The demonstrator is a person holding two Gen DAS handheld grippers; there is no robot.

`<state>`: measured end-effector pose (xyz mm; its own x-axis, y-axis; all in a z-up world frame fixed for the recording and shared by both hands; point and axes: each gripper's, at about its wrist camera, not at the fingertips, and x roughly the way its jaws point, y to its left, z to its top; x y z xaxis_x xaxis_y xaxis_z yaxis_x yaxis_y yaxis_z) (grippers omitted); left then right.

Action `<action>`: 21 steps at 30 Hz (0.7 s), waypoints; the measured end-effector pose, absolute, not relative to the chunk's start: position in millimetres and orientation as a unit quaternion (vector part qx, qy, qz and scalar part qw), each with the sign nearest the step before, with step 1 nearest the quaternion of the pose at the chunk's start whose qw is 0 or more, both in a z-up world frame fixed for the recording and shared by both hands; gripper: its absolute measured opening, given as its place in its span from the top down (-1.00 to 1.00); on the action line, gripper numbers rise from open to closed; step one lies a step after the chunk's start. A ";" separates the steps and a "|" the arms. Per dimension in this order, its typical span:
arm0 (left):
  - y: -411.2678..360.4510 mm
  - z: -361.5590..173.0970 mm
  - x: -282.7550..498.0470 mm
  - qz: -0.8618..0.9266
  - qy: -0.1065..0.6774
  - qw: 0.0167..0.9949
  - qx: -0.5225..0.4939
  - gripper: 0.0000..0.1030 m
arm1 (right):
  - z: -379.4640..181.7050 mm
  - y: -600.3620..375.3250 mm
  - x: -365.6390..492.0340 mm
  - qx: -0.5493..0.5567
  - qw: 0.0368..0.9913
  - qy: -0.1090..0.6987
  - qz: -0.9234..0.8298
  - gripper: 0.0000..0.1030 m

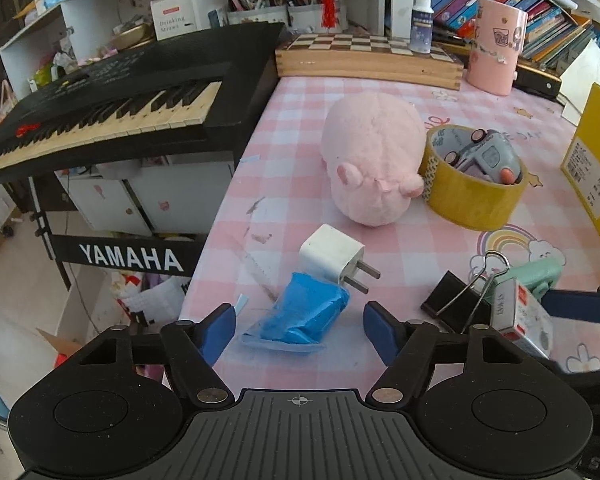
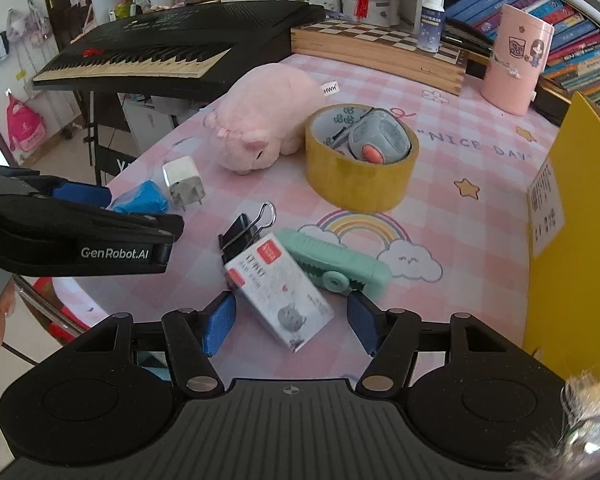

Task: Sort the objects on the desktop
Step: 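Grasp the blue packet with the left tool while the right tool grasps the white-red card box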

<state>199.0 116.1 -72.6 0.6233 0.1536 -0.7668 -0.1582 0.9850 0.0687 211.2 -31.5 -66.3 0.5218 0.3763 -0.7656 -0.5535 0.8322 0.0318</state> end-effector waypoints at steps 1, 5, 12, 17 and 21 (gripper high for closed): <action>115.7 -72.8 199.5 0.084 0.424 0.902 -0.003 -0.34 | -66.8 -31.4 213.0 -0.110 0.866 0.407 0.268 -0.06; 111.4 -71.7 203.2 0.063 0.418 0.906 -0.002 0.03 | -65.5 -30.6 216.4 -0.118 0.869 0.396 0.271 0.35; 102.9 -66.6 197.6 0.029 0.416 0.909 -0.013 0.44 | -59.4 -40.2 216.0 -0.102 0.874 0.396 0.260 0.43; 102.7 -42.8 175.9 0.014 0.393 0.918 -0.045 0.44 | -45.2 -53.3 205.7 -0.084 0.884 0.388 0.246 0.43; 100.0 -22.3 150.5 -0.001 0.372 0.927 -0.053 0.44 | -33.0 -61.8 190.9 -0.069 0.889 0.385 0.238 0.43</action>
<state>150.5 100.0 -22.3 0.7236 -0.0413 -0.6890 -0.0380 0.9943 -0.0995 190.9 -61.8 -33.0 0.5904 0.3694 -0.7176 -0.4760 0.8774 0.0600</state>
